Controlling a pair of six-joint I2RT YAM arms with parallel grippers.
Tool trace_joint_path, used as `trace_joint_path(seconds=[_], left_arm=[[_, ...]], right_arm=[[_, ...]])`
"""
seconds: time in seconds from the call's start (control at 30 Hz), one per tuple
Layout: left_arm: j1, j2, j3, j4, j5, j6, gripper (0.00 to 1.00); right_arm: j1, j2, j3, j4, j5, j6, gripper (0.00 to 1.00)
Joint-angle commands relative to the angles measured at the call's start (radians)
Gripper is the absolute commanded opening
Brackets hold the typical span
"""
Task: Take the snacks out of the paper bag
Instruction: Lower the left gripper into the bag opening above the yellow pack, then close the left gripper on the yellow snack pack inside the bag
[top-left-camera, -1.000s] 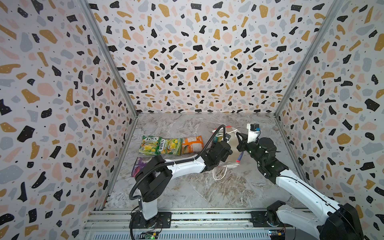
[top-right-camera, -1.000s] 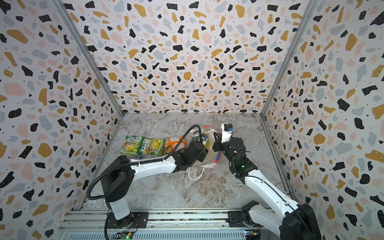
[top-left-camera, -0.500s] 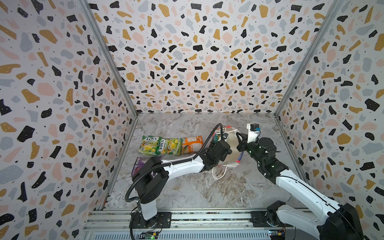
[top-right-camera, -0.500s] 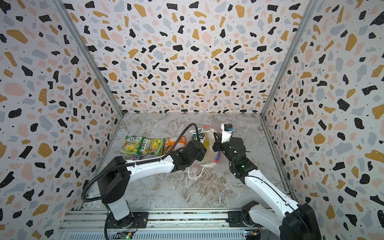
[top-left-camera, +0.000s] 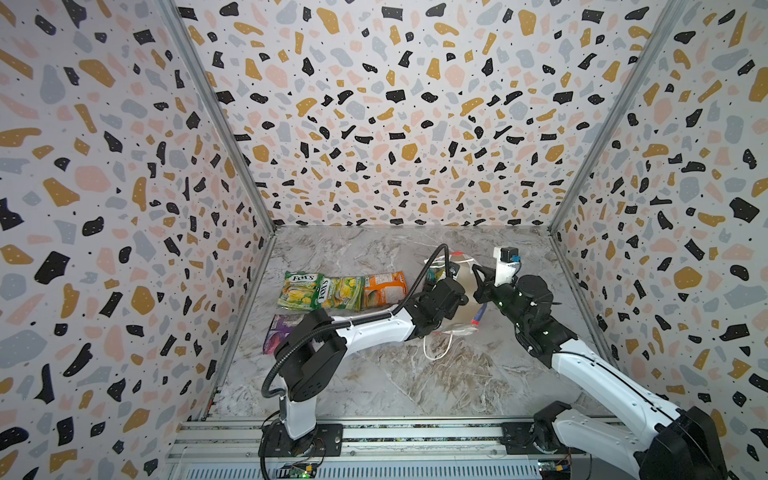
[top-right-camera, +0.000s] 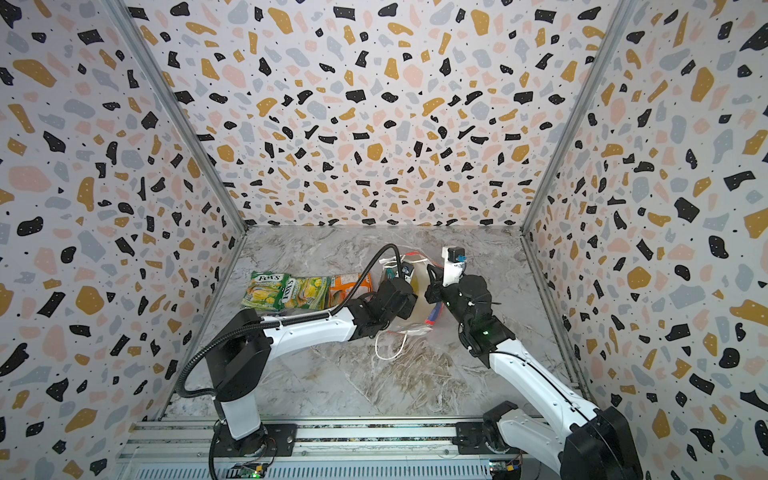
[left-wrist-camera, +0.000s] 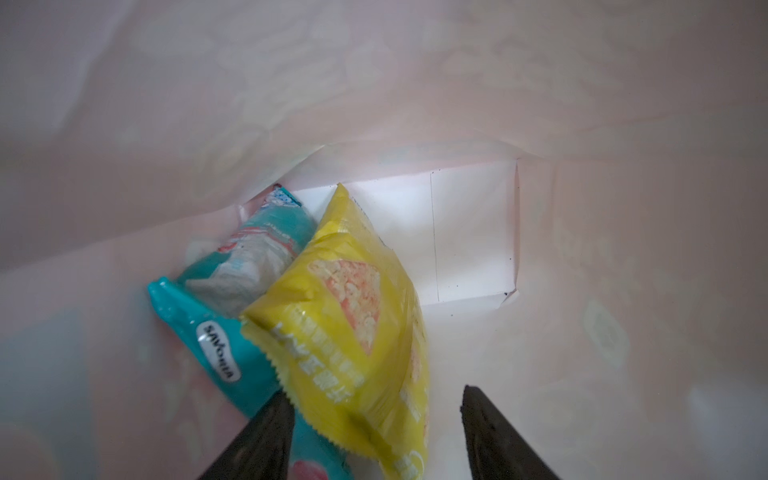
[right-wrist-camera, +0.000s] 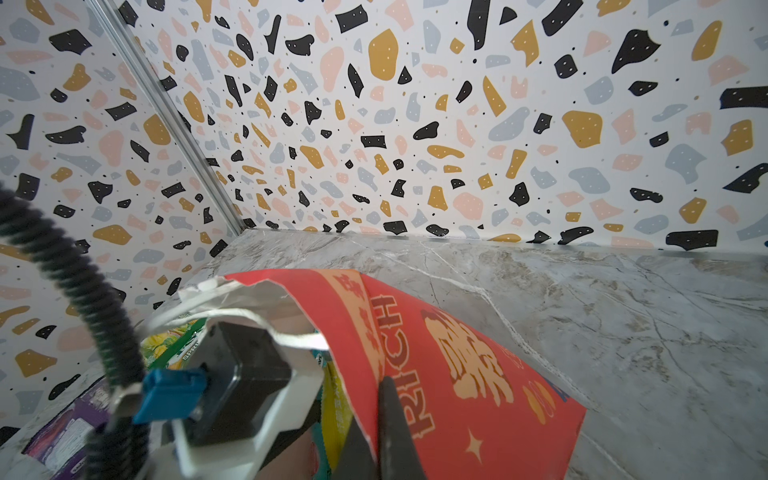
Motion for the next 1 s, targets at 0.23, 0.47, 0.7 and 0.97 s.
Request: trace_joint_path(seconds=[0.23, 0.47, 0.7, 0.97], left_arm=[[0.030, 0.097, 0.059, 0.022, 0.046, -0.032, 0.55], [0.042, 0.106, 0.063, 0.053, 0.081, -0.011, 0.22], [0.046, 0.063, 0.060, 0.064, 0.079, 0.012, 0.07], [0.045, -0.042, 0.029, 0.072, 0.106, 0.013, 0.00]], right_arm=[[-0.005, -0.029, 0.008, 0.048, -0.006, -0.006, 0.00], [-0.005, -0.034, 0.006, 0.049, -0.006, -0.007, 0.00], [-0.005, -0.032, 0.005, 0.050, -0.006, -0.007, 0.00], [-0.006, -0.032, 0.007, 0.049, 0.003, -0.008, 0.00]])
